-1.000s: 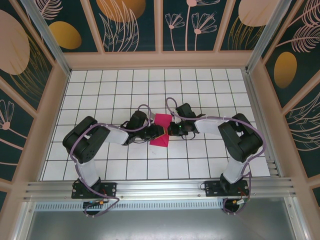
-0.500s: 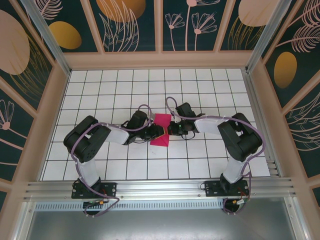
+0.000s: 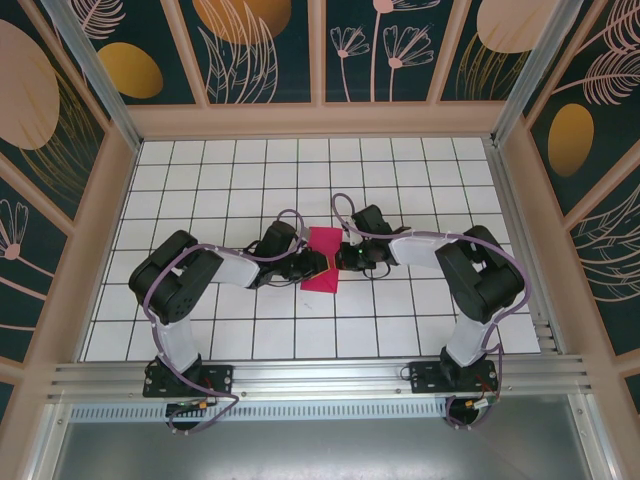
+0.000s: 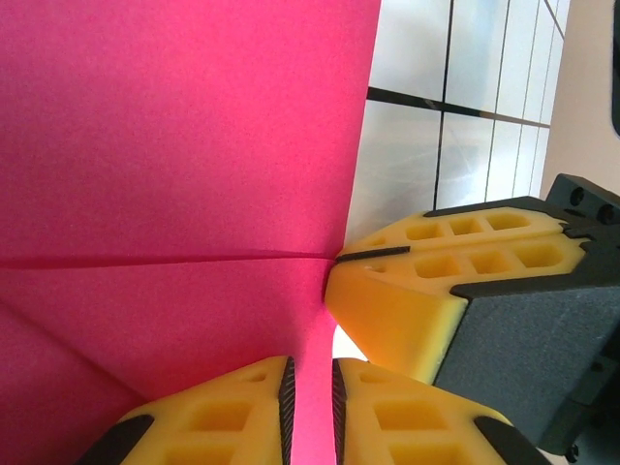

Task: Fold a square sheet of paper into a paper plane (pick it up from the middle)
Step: Fold the triangle a second time at the center of the table.

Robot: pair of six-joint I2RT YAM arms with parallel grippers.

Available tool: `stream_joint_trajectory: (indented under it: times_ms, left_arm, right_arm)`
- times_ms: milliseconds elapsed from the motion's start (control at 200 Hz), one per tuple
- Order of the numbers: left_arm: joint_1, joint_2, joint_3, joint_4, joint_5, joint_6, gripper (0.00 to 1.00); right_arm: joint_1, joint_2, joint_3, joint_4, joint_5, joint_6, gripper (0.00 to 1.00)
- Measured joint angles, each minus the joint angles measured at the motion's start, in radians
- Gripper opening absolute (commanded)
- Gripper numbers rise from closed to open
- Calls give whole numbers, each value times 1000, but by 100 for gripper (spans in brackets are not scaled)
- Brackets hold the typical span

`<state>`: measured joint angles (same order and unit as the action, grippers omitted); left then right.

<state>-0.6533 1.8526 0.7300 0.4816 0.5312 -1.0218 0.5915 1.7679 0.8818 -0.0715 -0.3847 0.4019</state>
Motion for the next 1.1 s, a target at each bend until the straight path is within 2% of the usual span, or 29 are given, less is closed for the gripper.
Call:
stream_joint_trajectory:
  times_ms: [500,1096]
  left_arm:
    - [-1,-23,-1,16,0,-3,30]
    - [-1,-15,-1,27,-5,-4,27]
  right_arm:
    - [-3,0,17,-1,1,-3,3]
    - [-5,23,33,-2,13,-4,3]
